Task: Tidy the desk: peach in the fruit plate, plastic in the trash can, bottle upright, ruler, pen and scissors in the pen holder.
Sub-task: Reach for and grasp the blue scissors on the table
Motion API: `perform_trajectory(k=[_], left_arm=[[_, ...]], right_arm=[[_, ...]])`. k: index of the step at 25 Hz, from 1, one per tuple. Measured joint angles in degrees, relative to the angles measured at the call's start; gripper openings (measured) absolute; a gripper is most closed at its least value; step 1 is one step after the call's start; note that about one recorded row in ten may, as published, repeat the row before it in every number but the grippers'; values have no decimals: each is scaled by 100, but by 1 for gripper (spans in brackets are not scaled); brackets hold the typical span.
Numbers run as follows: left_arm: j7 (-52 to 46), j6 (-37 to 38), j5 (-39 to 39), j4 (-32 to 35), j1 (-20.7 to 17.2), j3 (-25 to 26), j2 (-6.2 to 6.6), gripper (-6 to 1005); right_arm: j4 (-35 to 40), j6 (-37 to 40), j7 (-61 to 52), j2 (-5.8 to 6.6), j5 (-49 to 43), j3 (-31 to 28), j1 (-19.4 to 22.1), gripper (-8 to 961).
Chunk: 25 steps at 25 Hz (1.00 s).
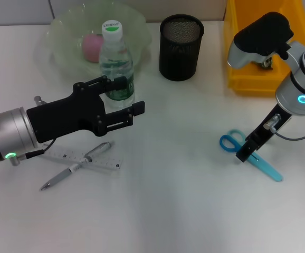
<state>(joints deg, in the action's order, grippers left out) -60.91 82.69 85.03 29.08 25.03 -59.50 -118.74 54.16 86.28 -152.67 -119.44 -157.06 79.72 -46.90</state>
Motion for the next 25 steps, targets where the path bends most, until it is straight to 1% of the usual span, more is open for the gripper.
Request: perform_trajectory(k=[25], left_arm=[[9, -135, -4, 1, 79, -9, 0, 738]], right_arm=[[-117, -69, 0, -9, 7, 0, -65, 778]])
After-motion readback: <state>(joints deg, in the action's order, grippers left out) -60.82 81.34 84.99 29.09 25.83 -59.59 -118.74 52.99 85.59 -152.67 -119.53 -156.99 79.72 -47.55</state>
